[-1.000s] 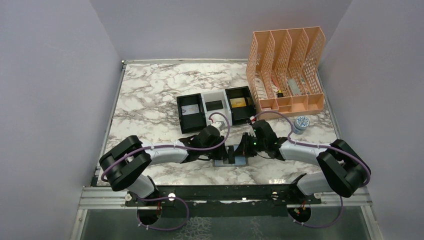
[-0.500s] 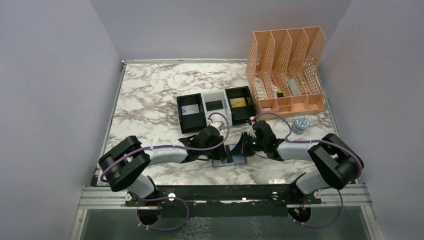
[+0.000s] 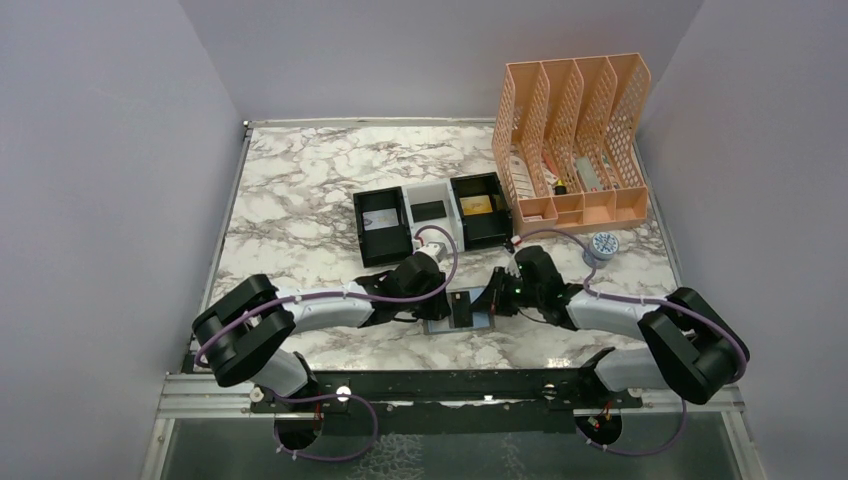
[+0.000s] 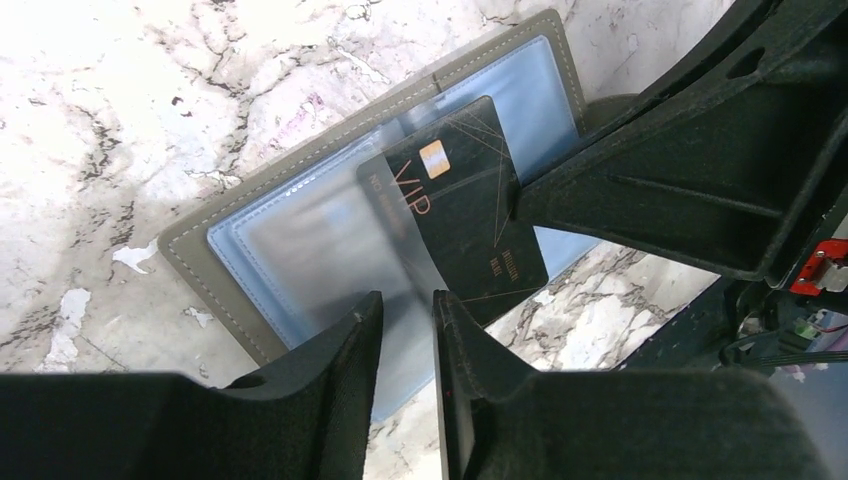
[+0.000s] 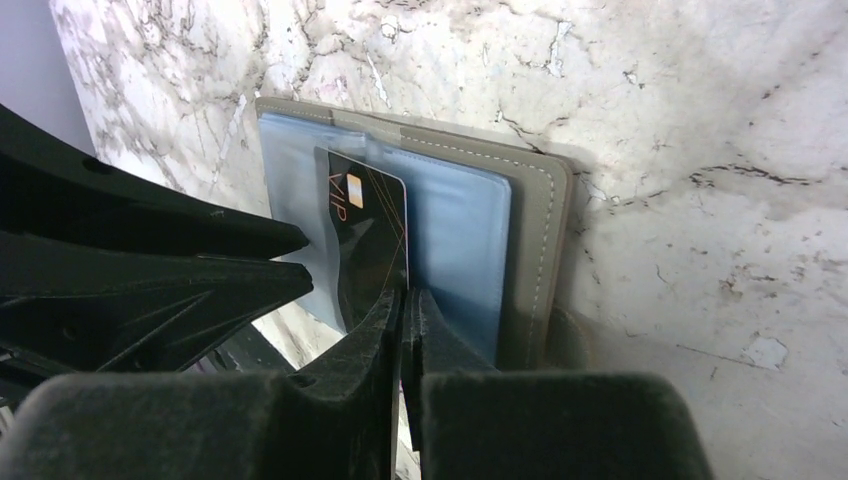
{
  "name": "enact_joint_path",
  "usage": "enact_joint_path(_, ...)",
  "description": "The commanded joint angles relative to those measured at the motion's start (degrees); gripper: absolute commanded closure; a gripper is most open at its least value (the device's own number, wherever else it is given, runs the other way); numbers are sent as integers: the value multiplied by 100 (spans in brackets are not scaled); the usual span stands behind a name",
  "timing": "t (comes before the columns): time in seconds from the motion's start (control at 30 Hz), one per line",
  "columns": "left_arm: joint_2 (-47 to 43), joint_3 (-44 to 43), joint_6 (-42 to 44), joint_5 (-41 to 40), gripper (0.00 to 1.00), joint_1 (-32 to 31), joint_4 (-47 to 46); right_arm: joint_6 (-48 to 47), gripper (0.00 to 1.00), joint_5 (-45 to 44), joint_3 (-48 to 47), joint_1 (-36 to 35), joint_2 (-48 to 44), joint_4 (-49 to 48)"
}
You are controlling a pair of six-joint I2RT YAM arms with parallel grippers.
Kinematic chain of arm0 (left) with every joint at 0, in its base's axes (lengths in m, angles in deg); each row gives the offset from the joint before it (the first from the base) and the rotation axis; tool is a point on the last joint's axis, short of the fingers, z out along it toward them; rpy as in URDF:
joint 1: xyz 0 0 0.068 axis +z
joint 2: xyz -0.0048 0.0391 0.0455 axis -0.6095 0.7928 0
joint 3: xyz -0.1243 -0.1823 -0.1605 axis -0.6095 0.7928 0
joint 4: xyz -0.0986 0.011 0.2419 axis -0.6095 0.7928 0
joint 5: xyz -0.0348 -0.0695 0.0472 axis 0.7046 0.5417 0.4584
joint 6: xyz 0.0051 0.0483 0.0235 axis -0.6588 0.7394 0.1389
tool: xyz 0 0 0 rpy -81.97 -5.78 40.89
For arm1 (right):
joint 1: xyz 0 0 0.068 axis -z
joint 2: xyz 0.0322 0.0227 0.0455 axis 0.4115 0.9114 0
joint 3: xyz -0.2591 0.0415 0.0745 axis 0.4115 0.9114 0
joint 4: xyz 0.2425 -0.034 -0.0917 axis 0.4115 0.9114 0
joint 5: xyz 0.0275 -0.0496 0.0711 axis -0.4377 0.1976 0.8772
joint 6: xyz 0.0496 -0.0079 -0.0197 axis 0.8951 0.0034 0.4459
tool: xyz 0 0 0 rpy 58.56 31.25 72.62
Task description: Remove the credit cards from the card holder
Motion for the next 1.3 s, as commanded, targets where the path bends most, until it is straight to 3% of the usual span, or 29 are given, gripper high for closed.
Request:
enact_joint_path(0.0, 274, -2, 262, -38, 74, -21, 471, 48, 92, 357, 16, 26, 325, -261)
enact_joint_path(0.13, 324, -11, 160, -170, 80, -62, 488, 342, 76, 677, 90, 27, 574, -832)
enact_joint_path(0.3, 343, 33, 145, -218, 83, -84, 487, 435, 73, 785, 122, 35, 869, -1236)
enact_joint_path(0.5, 389, 41, 146, -219, 84, -95, 495, 530, 89, 897, 232, 74, 971, -1561)
enact_joint_path(0.7, 386, 16, 173, -295, 84, -94, 566, 317, 99, 651, 216, 122, 645, -1123)
enact_joint_path(1.0, 263, 6, 200, -416, 83, -94, 635, -155, 99, -56, 168, 141, -374, -253)
enact_joint_path(1.27, 128, -55, 252, -352, 80, -94, 611, -580, 99, -166, -52, 141, -786, 194)
